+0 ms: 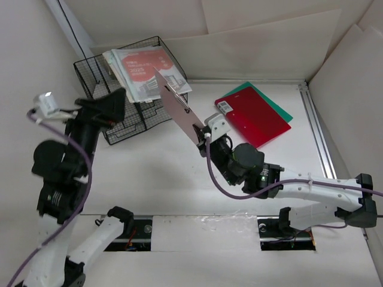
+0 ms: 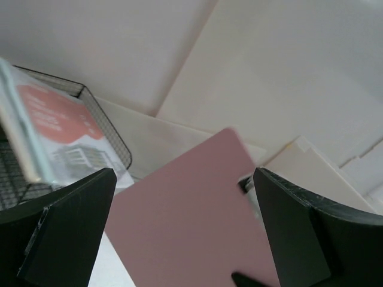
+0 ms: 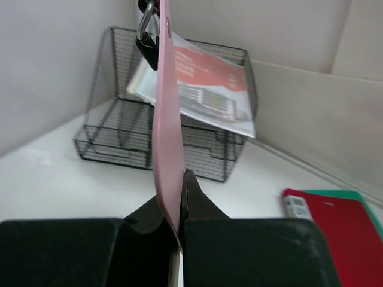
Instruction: Organize the desk
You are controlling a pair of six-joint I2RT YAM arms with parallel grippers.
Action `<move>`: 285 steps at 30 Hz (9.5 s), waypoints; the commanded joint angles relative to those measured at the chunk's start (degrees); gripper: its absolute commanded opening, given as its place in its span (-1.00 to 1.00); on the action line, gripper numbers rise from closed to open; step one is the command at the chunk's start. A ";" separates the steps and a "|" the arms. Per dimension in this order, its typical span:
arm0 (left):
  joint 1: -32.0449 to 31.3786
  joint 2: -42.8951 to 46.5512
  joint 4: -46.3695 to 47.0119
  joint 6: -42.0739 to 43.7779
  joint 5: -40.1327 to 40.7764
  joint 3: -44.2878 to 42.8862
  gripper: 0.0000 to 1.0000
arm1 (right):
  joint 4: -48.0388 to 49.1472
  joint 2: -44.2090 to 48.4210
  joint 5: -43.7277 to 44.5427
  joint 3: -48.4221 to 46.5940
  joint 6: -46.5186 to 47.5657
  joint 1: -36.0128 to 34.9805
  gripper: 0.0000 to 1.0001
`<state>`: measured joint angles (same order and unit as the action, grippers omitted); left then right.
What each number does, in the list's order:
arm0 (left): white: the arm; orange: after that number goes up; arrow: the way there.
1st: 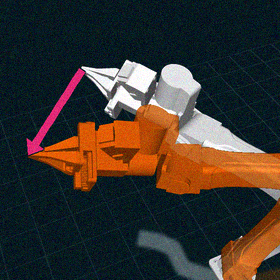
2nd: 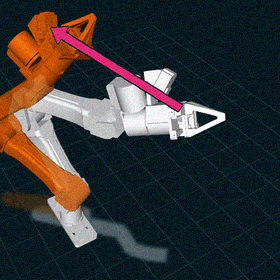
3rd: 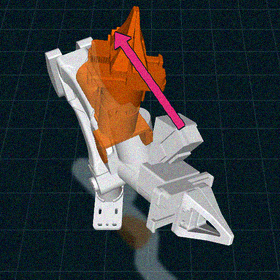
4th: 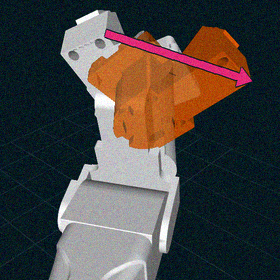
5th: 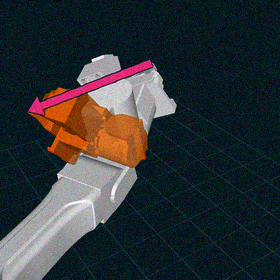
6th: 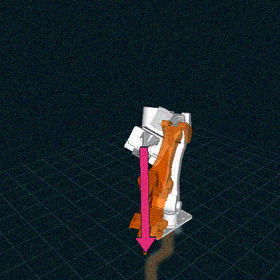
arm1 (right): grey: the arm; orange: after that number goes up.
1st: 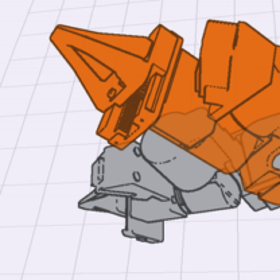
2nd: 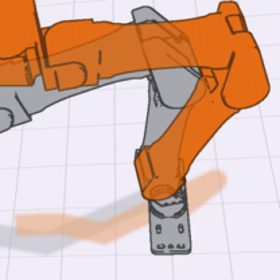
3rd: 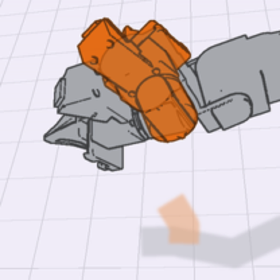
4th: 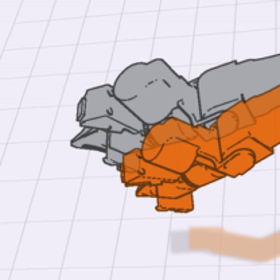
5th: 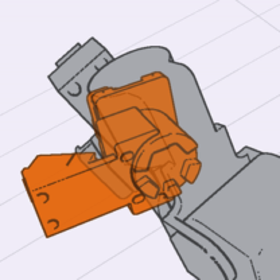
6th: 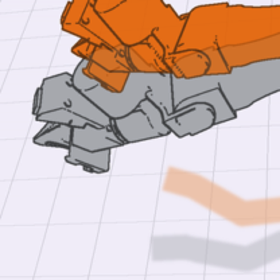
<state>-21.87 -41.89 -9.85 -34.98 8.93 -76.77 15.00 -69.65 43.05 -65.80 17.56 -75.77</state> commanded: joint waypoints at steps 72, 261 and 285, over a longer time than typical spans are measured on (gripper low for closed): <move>0.42 31.25 -1.67 -1.58 16.74 31.86 1.00 | 25.61 -74.14 -6.03 -78.42 3.71 15.12 -1.00; -20.22 -31.85 39.55 -0.52 -20.97 30.27 0.36 | -7.90 5.15 -31.17 40.22 -81.80 63.81 0.76; -23.40 -31.32 41.31 -0.53 -19.83 33.79 0.36 | 9.52 -12.62 -35.22 38.21 -96.84 68.82 0.48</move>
<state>-45.25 -75.79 28.51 -35.33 -11.11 -43.53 20.32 -81.56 6.07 -25.12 -77.08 -7.66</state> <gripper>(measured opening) 0.680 0.743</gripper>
